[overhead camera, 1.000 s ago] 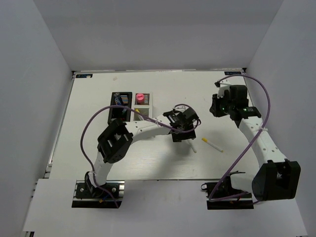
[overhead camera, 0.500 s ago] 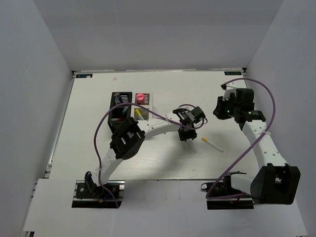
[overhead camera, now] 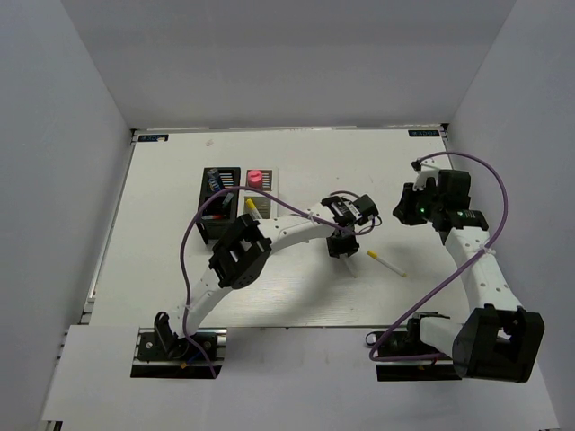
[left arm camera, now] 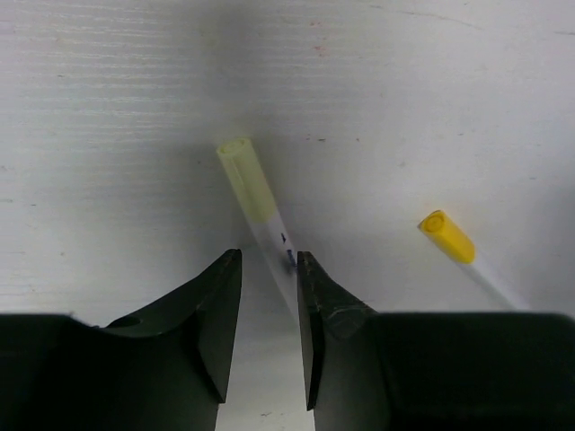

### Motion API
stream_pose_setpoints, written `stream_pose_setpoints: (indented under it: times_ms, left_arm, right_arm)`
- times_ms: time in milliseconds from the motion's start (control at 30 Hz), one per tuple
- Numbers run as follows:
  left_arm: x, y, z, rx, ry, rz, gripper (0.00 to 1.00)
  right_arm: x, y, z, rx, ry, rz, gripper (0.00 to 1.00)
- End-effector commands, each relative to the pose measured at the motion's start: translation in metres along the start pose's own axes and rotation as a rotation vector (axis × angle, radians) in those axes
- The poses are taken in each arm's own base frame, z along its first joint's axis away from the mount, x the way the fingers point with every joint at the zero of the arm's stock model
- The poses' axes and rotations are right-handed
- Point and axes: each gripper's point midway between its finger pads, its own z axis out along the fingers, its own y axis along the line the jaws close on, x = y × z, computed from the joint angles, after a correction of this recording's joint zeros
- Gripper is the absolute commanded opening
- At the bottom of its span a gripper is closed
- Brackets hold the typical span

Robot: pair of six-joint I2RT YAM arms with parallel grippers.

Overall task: Sort the stationery into containers
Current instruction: Pick up the pen from the center of the board.

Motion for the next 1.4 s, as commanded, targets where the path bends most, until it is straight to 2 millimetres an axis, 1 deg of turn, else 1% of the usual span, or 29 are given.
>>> stream_pose_setpoints:
  times_ms: [0,100,200,267,300,367,400,467,500,600,633,667,700,733,800,833,867,900,933,967,1033,1100,1133,1200,1233,1267,1300,1333,1367]
  left_arm:
    - [-0.003,-0.001,-0.009,-0.005,-0.016,0.011,0.42]
    - [-0.002,-0.002,-0.009,-0.002,-0.007,0.011,0.45]
    - [0.002,0.002,0.0,-0.019,0.001,0.023,0.5]
    - [0.008,0.005,0.006,-0.032,0.031,0.036,0.53]
    - [0.011,0.004,0.005,-0.026,0.043,0.036,0.53]
    - [0.018,0.012,0.016,-0.055,0.072,0.062,0.53]
    - [0.021,0.011,0.016,-0.049,0.086,0.07,0.51]
    - [0.028,0.023,0.027,-0.09,0.108,0.089,0.45]
    - [0.031,0.025,0.026,-0.094,0.122,0.101,0.39]
    - [0.039,0.04,0.033,-0.135,0.145,0.118,0.32]
    - [0.045,0.052,0.038,-0.166,0.161,0.123,0.32]
    - [0.046,0.055,0.036,-0.17,0.164,0.132,0.32]
    - [0.05,0.062,0.039,-0.187,0.173,0.135,0.32]
    - [0.052,0.069,0.035,-0.199,0.179,0.137,0.32]
    - [0.056,0.076,0.038,-0.207,0.184,0.147,0.35]
    - [0.06,0.086,0.037,-0.227,0.195,0.151,0.42]
    - [0.059,0.088,0.036,-0.226,0.184,0.151,0.46]
    - [0.064,0.097,0.039,-0.248,0.196,0.155,0.49]
    - [0.063,0.095,0.04,-0.239,0.193,0.164,0.52]
    - [0.065,0.099,0.041,-0.249,0.198,0.166,0.54]
    - [0.064,0.102,0.04,-0.262,0.195,0.179,0.54]
    - [0.066,0.105,0.043,-0.271,0.2,0.181,0.55]
    - [0.066,0.11,0.046,-0.293,0.198,0.186,0.55]
    - [0.064,0.111,0.046,-0.298,0.189,0.197,0.55]
    - [0.06,0.107,0.045,-0.289,0.173,0.196,0.55]
    - [0.057,0.11,0.048,-0.3,0.18,0.201,0.5]
    - [0.055,0.105,0.05,-0.289,0.176,0.208,0.48]
    - [0.052,0.103,0.047,-0.293,0.168,0.21,0.46]
    - [0.054,0.107,0.05,-0.308,0.178,0.222,0.46]
  right_arm:
    - [-0.005,0.003,-0.004,-0.021,-0.036,0.006,0.2]
    - [-0.005,0.002,-0.004,-0.023,-0.041,0.013,0.2]
    - [-0.005,0.0,-0.003,-0.023,-0.043,0.017,0.2]
    - [-0.005,0.0,-0.003,-0.027,-0.043,0.023,0.2]
    - [-0.003,0.0,-0.004,-0.026,-0.039,0.025,0.2]
    - [-0.001,0.002,-0.003,-0.036,-0.036,0.031,0.2]
    - [0.0,0.0,-0.003,-0.033,-0.031,0.035,0.2]
    - [0.0,0.002,-0.003,-0.041,-0.033,0.039,0.2]
    - [0.002,0.001,-0.003,-0.04,-0.029,0.044,0.2]
    - [0.003,0.002,-0.003,-0.047,-0.028,0.05,0.2]
    - [0.003,0.003,-0.003,-0.053,-0.029,0.05,0.2]
    - [0.002,0.003,-0.004,-0.052,-0.031,0.054,0.2]
    - [0.003,0.005,-0.004,-0.058,-0.027,0.055,0.2]
    - [0.004,0.004,-0.003,-0.058,-0.025,0.058,0.2]
    - [0.003,0.004,-0.004,-0.059,-0.029,0.058,0.2]
    - [0.004,0.004,-0.004,-0.058,-0.025,0.06,0.2]
    - [0.003,0.005,-0.005,-0.063,-0.03,0.062,0.2]
    - [0.004,0.005,-0.004,-0.065,-0.026,0.064,0.2]
    - [0.004,0.005,-0.004,-0.066,-0.026,0.064,0.2]
    - [0.004,0.006,-0.004,-0.069,-0.028,0.067,0.2]
    - [0.002,0.006,-0.005,-0.071,-0.032,0.066,0.2]
    - [0.005,0.006,-0.004,-0.071,-0.024,0.068,0.2]
    - [0.004,0.006,-0.005,-0.073,-0.028,0.068,0.2]
    - [0.003,0.006,-0.005,-0.074,-0.029,0.068,0.2]
    - [0.003,0.007,-0.005,-0.075,-0.028,0.068,0.2]
    - [0.003,0.006,-0.005,-0.073,-0.029,0.069,0.2]
    - [0.004,0.007,-0.005,-0.077,-0.028,0.068,0.2]
    - [0.004,0.007,-0.005,-0.078,-0.027,0.071,0.2]
    - [0.004,0.007,-0.005,-0.076,-0.027,0.07,0.2]
